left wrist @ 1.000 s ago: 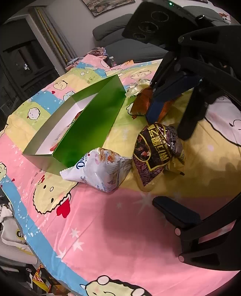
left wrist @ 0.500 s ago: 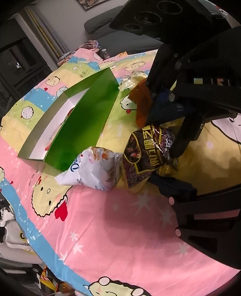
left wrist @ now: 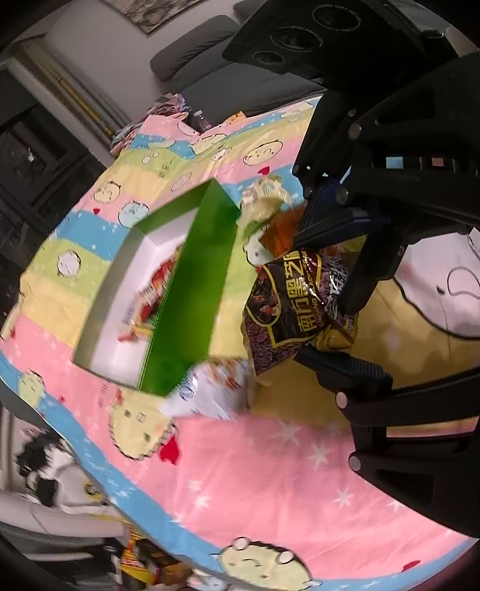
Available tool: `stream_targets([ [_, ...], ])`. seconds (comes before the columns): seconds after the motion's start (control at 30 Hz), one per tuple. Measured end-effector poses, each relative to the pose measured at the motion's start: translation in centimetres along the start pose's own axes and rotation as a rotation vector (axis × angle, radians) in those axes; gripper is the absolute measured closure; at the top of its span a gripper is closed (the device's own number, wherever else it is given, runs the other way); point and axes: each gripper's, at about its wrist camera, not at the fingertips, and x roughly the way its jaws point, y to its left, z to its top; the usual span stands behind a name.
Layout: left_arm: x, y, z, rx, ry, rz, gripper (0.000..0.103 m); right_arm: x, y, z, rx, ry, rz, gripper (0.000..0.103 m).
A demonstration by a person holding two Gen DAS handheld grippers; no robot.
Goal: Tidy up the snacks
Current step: 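Close the right gripper on the black-sesame bag, then lift the black-sesame bag into the green box and release it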
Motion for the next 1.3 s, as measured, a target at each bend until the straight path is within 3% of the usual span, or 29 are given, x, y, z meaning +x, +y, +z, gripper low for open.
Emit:
stream_targets([
  [0.27,-0.2,-3.4,1.1,0.085,-0.028,0.000,0.050,-3.5,-1.7,0.2,0.008,-0.089,-0.029,0.062],
  [0.83,2.2,-7.7,4.7,0.196,-0.005,-0.027,0.050,-5.5,-5.3,0.7,0.093,-0.175,-0.080,0.062],
  [1.3,4.0,-9.2,12.0,0.228,-0.027,-0.044,0.050,-5.3,-9.6,6.1,0.097,-0.230,-0.109,0.062],
])
